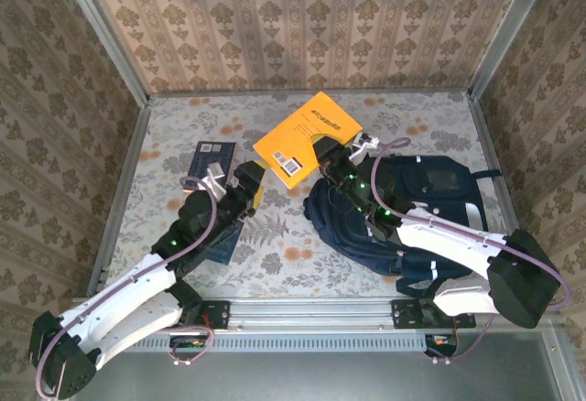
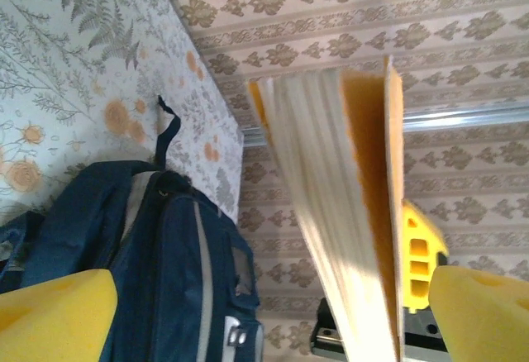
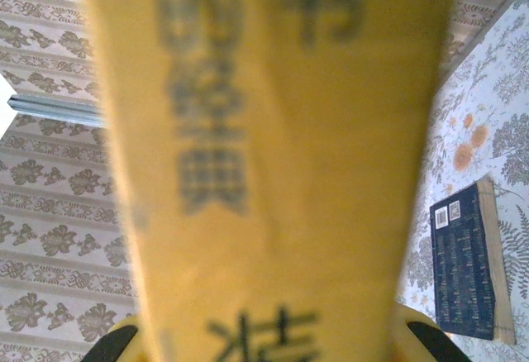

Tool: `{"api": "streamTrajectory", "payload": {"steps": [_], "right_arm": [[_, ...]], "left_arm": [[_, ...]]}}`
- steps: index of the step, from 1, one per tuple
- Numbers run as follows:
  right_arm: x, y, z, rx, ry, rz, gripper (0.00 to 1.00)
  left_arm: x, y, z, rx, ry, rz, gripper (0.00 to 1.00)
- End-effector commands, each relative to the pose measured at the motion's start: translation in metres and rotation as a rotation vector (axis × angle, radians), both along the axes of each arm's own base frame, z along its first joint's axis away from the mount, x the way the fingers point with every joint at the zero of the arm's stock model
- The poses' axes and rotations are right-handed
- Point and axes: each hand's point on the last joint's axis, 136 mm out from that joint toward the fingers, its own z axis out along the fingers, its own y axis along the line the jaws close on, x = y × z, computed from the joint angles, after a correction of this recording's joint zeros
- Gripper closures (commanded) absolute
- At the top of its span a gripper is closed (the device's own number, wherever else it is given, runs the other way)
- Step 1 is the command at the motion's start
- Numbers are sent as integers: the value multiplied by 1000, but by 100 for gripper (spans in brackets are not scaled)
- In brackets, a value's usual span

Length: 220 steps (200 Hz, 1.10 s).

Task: Pack the student bag

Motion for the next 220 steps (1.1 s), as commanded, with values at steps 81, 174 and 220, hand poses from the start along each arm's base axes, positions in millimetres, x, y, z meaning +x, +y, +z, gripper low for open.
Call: {"api": "streamTrajectory", "payload": {"steps": [81,174,220], "right_arm": [[-5,7,33,135,-67,35,100],[-9,7,11,116,-43,18,100],[-5,6,-3,98,-25,-1,100]], "left_arm": [[12,-18,35,-5,-130,-8,24],[25,-29,45,-60,-121,-23,50],[23,-29,48,-73,-137,-32,79]]}}
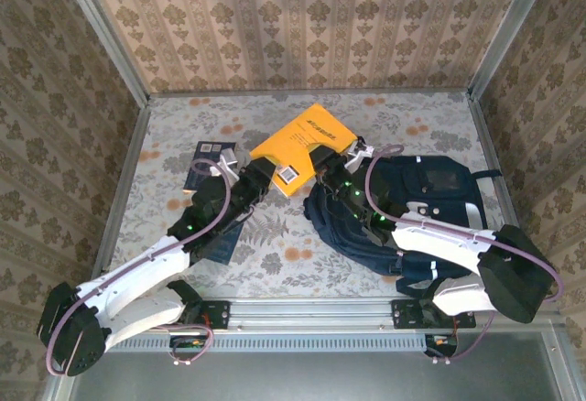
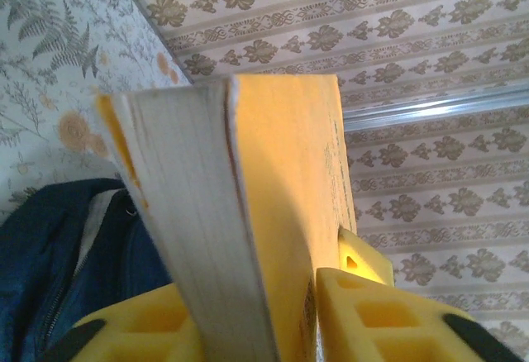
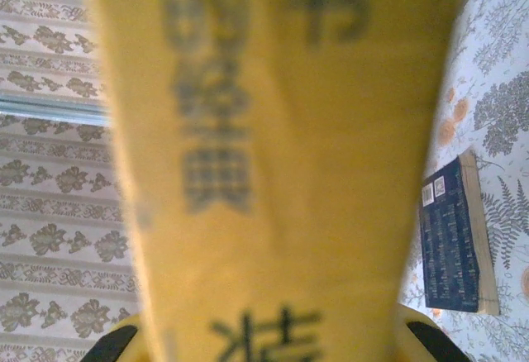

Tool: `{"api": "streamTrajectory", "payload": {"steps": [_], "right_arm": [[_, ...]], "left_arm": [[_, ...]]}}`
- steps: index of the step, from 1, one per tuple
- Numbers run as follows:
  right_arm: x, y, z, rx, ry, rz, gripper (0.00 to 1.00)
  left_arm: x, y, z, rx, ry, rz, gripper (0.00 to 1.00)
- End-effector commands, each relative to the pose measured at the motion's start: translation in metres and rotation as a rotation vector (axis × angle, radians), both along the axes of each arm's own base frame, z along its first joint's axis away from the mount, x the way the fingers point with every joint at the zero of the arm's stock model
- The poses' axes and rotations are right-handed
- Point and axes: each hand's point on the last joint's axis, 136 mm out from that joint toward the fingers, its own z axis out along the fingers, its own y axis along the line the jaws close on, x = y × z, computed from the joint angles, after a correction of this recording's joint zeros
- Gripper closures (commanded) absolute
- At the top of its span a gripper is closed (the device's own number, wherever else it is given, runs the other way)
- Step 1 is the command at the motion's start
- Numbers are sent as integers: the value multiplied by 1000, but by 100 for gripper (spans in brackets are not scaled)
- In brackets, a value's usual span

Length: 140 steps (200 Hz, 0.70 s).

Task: Pack the student bag

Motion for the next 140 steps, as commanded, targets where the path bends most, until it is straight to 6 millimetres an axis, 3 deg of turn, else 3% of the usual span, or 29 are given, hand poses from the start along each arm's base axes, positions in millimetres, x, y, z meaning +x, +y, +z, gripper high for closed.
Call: {"api": "streamTrajectory", "payload": {"steps": [1,32,62,91,140], "right_arm": [[0,-4,24,73,-71,-23,100],[-1,-3,18,45,-55,-23,100],[-3,1,17,32,-50,-13,100],[-3,5,18,40,-50,-1,100],[-2,10,21,47,-56,11,100]], "left_arm": [[-1,-1,31,-66,-71,-16,80],[0,3,30,-56,-72,-12,100],[2,6,27,-52,-59,-2,100],[2,3,25,-11,-43,-18,79],[3,2,23,-5,-51,-25,78]]}}
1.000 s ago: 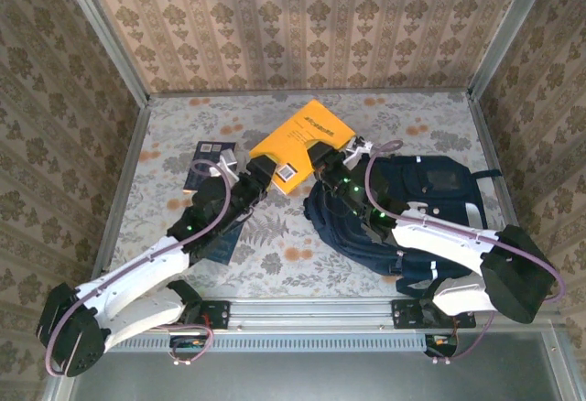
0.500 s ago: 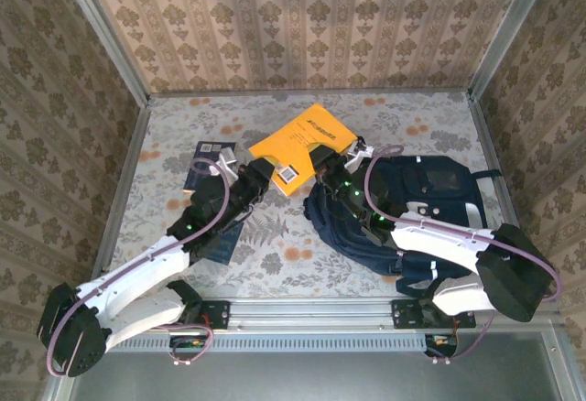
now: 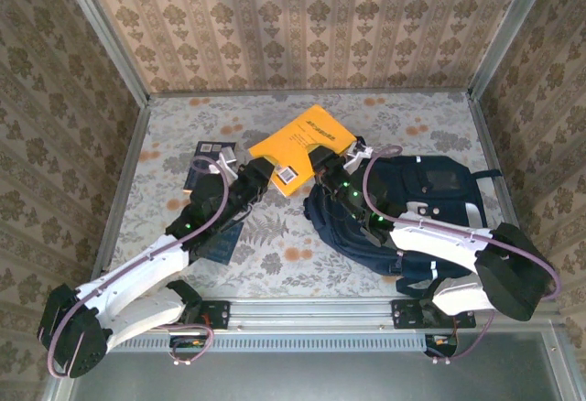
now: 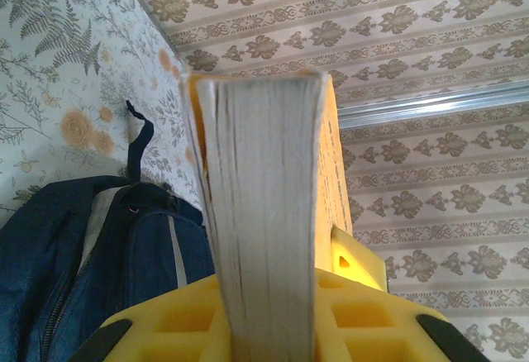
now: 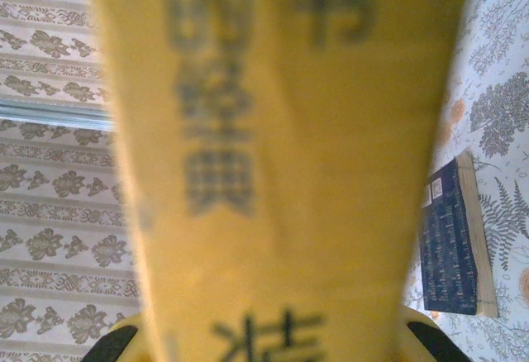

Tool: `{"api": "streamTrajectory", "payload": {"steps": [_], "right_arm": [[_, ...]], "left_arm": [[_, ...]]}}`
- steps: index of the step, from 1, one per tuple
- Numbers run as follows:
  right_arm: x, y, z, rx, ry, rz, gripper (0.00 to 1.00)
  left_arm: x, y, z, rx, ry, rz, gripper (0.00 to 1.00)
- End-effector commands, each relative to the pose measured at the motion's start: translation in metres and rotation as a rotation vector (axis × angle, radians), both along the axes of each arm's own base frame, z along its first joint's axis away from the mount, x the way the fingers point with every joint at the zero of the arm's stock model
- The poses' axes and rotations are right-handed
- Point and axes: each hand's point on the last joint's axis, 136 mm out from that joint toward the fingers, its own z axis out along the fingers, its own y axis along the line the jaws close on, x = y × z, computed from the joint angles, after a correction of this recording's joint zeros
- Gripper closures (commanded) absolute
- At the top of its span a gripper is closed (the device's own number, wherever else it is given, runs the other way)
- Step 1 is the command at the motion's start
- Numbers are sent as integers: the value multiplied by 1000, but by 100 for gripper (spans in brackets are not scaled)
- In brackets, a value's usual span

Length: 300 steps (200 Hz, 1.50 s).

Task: Pack the student bag

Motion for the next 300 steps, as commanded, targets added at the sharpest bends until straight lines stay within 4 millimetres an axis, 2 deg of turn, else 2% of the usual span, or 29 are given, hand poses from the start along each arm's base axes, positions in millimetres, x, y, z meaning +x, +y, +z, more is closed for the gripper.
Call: {"api": "streamTrajectory", "payload": {"steps": [1,46,66,110,121,138,152,165,199,227,251,273,300], "right_arm": [[-2,7,25,51,-62,16,100],[-3,14,23,70,-54,38,100],[-3,15,22,69,-51,39,100],[-5,13,16,49,-42,35,100],[-6,12,12,20,-36,34,92],[-10,7,4,-58,-27,31,73],[-15,-4,-6,-178,-12,14,61],[-20,-20,-25,-338,36,-2,52],[-32,-68,-43,-674,39,13,43],[-45,-100,-55,-849,68,126,44],[-54,-124,-78,-1022,169,217,45],[-57,-133,-93,-1091,225,275,48],[-50,-133,-104,-1116,278,322,53]], "left_arm": [[1,0,24,-17,-60,-9,78],[2,-2,19,-8,-50,-12,72],[3,-3,18,-9,-51,-15,74],[2,0,22,0,-75,-9,100],[1,5,23,-1,-81,4,100],[0,17,27,18,-91,32,100],[-3,30,30,62,-106,54,100],[-6,43,30,157,-110,68,100],[-17,78,19,383,-76,88,100],[-26,86,8,437,-61,18,100],[-34,85,4,477,-66,-55,100],[-43,85,9,517,-109,-97,100],[-52,87,15,554,-138,-121,100]]}}
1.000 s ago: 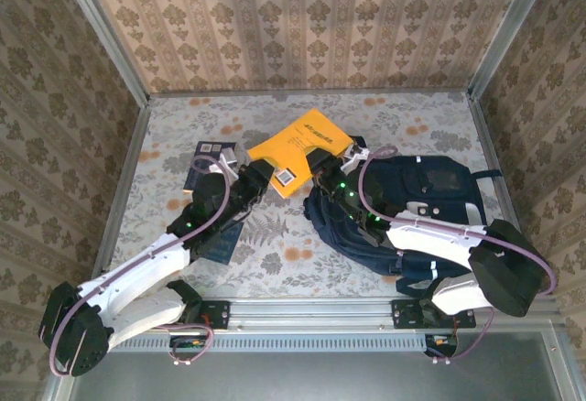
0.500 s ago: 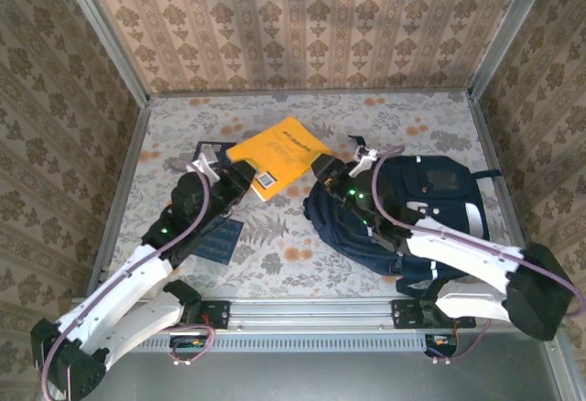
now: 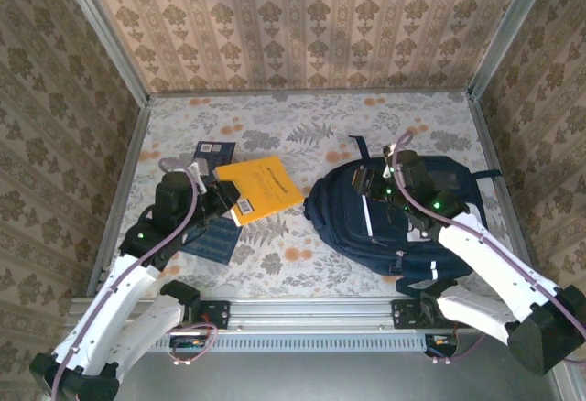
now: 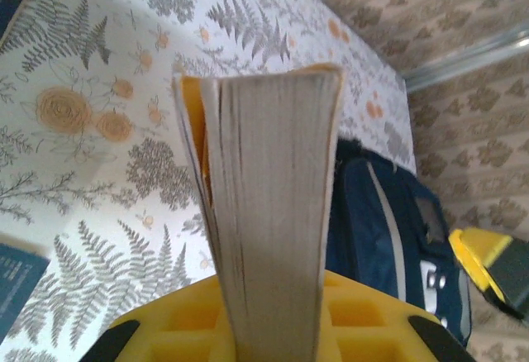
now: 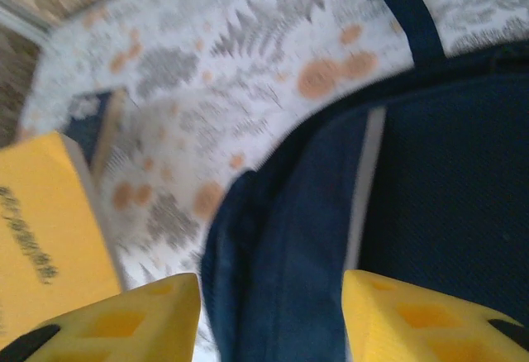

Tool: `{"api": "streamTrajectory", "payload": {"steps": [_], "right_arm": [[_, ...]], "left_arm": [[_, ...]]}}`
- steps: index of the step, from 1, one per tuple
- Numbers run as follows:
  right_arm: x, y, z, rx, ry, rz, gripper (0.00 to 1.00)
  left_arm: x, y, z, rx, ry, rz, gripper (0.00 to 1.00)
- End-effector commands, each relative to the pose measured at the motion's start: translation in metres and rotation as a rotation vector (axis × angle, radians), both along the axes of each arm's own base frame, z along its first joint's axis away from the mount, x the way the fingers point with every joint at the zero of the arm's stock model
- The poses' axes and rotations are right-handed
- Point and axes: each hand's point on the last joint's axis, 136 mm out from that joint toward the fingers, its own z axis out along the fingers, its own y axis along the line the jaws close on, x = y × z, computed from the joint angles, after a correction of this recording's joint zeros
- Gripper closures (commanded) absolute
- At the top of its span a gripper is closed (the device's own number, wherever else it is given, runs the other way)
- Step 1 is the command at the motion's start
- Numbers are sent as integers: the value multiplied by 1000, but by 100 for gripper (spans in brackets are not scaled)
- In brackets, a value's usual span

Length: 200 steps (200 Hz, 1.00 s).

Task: Pack the student bag

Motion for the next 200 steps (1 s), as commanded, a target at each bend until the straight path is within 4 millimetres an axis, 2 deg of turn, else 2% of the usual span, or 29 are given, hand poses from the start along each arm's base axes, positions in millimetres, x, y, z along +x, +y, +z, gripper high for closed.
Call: {"api": "streamTrajectory", "payload": {"steps": [1,26,51,87,114,146,173,185,200], "right_arm": [[-12,0,-19,-88,124,95,53],[-8,-5,-35,-125,220,38,61],[-7,-5,-47,-152,277,32,64],[-8,21,-61,-40,324,114,68],[-7,19,-79,-66,369,98,68],[-9,16,-90,-86,392,90,71],[-2,21,-87,-63,360,95,100],[-1,23,-82,-56,353,99,100],[-1,29,-63,-29,308,144,100]], "left_arm": [[-10,-4,53,-17,-168,-91,100],[-17,-1,53,5,-180,-103,100],[-20,3,50,18,-184,-98,100],[-20,3,45,16,-172,-93,100],[-18,-1,41,8,-152,-103,100],[-18,-2,41,10,-154,-111,100],[-19,-2,41,15,-165,-115,100],[-19,0,39,30,-161,-111,100],[-16,9,35,57,-143,-74,100]]}}
